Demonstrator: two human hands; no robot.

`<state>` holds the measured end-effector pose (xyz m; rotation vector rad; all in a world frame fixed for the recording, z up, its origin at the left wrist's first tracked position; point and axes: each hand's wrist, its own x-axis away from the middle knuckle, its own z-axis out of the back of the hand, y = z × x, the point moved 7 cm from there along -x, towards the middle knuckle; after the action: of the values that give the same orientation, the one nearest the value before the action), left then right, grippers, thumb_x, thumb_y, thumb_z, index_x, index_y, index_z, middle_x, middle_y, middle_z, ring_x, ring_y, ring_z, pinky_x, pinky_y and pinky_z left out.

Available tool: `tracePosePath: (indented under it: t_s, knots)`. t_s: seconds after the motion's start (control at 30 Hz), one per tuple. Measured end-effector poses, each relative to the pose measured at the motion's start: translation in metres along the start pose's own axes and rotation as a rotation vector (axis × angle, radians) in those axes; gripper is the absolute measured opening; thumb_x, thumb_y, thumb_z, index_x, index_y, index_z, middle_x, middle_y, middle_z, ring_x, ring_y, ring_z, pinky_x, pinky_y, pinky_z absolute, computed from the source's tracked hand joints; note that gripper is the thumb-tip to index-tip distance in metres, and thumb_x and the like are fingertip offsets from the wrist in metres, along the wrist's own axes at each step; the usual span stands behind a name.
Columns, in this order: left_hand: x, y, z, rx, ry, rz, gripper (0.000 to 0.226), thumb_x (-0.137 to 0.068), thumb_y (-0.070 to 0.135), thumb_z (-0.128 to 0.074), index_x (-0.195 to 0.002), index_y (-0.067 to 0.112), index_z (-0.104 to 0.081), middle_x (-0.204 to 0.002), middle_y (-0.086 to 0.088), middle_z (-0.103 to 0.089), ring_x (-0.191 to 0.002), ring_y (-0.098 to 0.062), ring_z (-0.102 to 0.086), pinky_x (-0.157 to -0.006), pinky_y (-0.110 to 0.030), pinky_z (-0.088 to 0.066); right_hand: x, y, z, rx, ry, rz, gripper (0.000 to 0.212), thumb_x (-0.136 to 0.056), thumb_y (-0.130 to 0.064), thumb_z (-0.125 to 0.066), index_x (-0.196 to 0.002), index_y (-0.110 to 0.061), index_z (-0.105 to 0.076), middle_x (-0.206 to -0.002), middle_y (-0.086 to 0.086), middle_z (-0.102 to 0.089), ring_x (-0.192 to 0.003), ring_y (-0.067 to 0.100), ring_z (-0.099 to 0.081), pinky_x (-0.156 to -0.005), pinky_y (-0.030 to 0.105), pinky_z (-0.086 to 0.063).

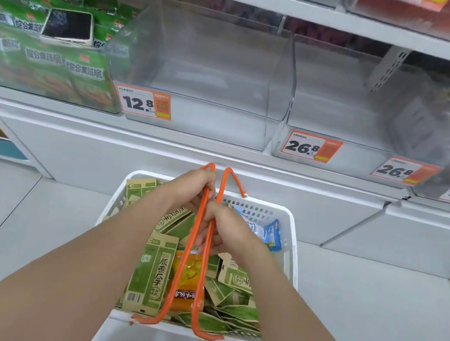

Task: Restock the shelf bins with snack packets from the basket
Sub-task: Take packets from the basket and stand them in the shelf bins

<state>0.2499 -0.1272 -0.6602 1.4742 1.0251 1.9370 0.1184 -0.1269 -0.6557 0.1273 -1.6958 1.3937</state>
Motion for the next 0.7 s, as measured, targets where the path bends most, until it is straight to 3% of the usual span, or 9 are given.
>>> tracePosePath:
  t_s: [0.1,0.2,0.27,0.3,0.4,0.5,0.6,0.7]
  knots:
    - [0.012,0.003,-0.007,-0.139,-0.051,0.037,0.017,-0.093,0.017,-0.045,-0.082,0.008,-0.055,-0.075,-0.011,-0.075,-0.065,-0.028,-0.073,-0.071,-0.034,-0.059,0.010,0.007,0.016,0.016,0.104,0.047,0.047,-0.095,-0.033,-0.043,-0.093,-0.001,-0.077,-0.068,0.012,-0.067,-0.054,0.021,-0.061,-0.062,0.029,-0.055]
    - [0.034,0.011,0.003,-0.574,-0.035,0.047,0.020,-0.103,0.017,-0.045,-0.106,0.000,-0.056,-0.091,-0.012,-0.080,-0.080,-0.030,-0.079,-0.075,-0.042,-0.064,0.021,0.016,0.045,0.070,0.357,0.108,0.035,-0.098,-0.029,-0.046,-0.113,-0.003,-0.064,-0.071,0.010,-0.066,-0.050,0.020,-0.061,-0.057,0.032,-0.055]
    - [0.055,0.021,0.024,-0.900,0.071,0.016,0.022,-0.102,0.017,-0.051,-0.113,-0.002,-0.056,-0.098,-0.015,-0.077,-0.079,-0.029,-0.076,-0.069,-0.040,-0.063,0.033,0.016,0.067,0.245,0.584,0.180,0.032,-0.096,-0.025,-0.051,-0.125,-0.012,-0.045,-0.091,0.011,-0.067,-0.071,0.029,-0.071,-0.068,0.041,-0.059]
    - [0.066,0.024,0.036,-1.026,0.134,0.001,0.028,-0.102,0.017,-0.054,-0.122,-0.002,-0.053,-0.105,-0.016,-0.074,-0.082,-0.030,-0.073,-0.070,-0.040,-0.060,0.042,0.016,0.076,0.373,0.686,0.193,0.046,-0.094,-0.023,-0.055,-0.135,-0.015,-0.038,-0.103,0.012,-0.065,-0.086,0.035,-0.070,-0.073,0.044,-0.057]
    - [0.090,0.021,0.071,-1.224,0.251,-0.007,0.056,-0.099,0.020,-0.058,-0.147,0.007,-0.034,-0.122,-0.015,-0.063,-0.099,-0.033,-0.063,-0.088,-0.046,-0.055,0.069,0.016,0.086,1.018,0.902,0.103,0.073,-0.086,-0.020,-0.066,-0.148,-0.017,-0.027,-0.132,0.017,-0.048,-0.115,0.039,-0.056,-0.089,0.045,-0.046]
    - [0.111,0.013,0.097,-1.242,0.266,0.028,0.065,-0.097,0.026,-0.061,-0.155,0.015,-0.032,-0.141,-0.013,-0.057,-0.121,-0.035,-0.061,-0.102,-0.050,-0.052,0.082,0.019,0.075,1.384,0.914,0.043,0.062,-0.082,-0.024,-0.066,-0.139,-0.017,-0.044,-0.141,0.020,-0.037,-0.127,0.038,-0.041,-0.100,0.046,-0.040]
    - [0.139,0.010,0.110,-1.208,0.289,0.014,0.056,-0.103,0.028,-0.055,-0.156,0.019,-0.040,-0.155,-0.009,-0.049,-0.137,-0.032,-0.051,-0.112,-0.044,-0.044,0.089,0.012,0.052,1.412,0.801,0.070,0.046,-0.088,-0.029,-0.059,-0.131,-0.016,-0.056,-0.140,0.019,-0.040,-0.131,0.039,-0.037,-0.107,0.049,-0.037]
    - [0.166,0.008,0.117,-1.157,0.341,-0.026,0.044,-0.105,0.024,-0.050,-0.148,0.017,-0.053,-0.153,-0.009,-0.052,-0.138,-0.030,-0.050,-0.112,-0.041,-0.043,0.104,-0.013,0.022,1.323,0.761,0.164,0.043,-0.092,-0.034,-0.057,-0.131,-0.016,-0.056,-0.139,0.016,-0.042,-0.130,0.039,-0.038,-0.106,0.048,-0.036]
